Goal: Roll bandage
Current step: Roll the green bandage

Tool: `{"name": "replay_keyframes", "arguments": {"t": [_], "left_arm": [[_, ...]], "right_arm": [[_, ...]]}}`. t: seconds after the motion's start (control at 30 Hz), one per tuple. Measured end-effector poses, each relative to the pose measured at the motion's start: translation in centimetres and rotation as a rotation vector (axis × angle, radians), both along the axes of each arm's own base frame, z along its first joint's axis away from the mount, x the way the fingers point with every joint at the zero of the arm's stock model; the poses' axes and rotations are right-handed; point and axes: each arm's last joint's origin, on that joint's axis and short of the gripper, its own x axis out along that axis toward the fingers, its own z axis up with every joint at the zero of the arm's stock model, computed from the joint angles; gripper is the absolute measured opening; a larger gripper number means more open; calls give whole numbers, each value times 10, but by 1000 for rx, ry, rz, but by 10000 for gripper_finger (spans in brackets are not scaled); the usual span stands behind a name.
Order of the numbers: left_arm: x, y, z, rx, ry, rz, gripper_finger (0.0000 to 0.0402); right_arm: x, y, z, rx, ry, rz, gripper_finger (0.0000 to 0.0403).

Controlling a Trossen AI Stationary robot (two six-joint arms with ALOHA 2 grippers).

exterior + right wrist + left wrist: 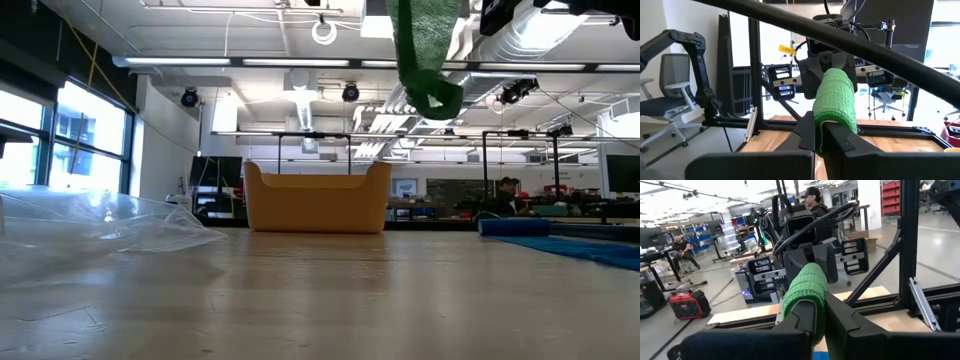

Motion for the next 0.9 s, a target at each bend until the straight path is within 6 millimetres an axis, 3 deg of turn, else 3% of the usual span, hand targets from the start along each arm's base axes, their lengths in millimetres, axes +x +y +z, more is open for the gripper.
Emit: {"name": "replay_keyframes", "arguments": {"t": [0.17, 0.33, 0.43, 0.57, 0.73, 0.9], "left_arm": [[-2, -2, -1, -18, 32, 33, 5], [-15, -4, 6, 23, 103, 141, 3], [-25, 0, 23, 16, 68, 203, 2], [-40, 4, 24, 18, 39, 221, 2], [-64, 6, 32, -30, -93, 197, 1], [-76, 7, 23, -34, -180, 125, 1]], "right_arm": [[0, -1, -3, 15, 39, -28, 15], [-4, -5, -15, 75, 198, -96, 87], [-6, -6, -28, 110, 330, -131, 129], [-3, -5, -41, 147, 423, -165, 155], [10, 8, -47, 62, 344, -236, 154], [30, 20, -54, -2, 237, -307, 151]]}}
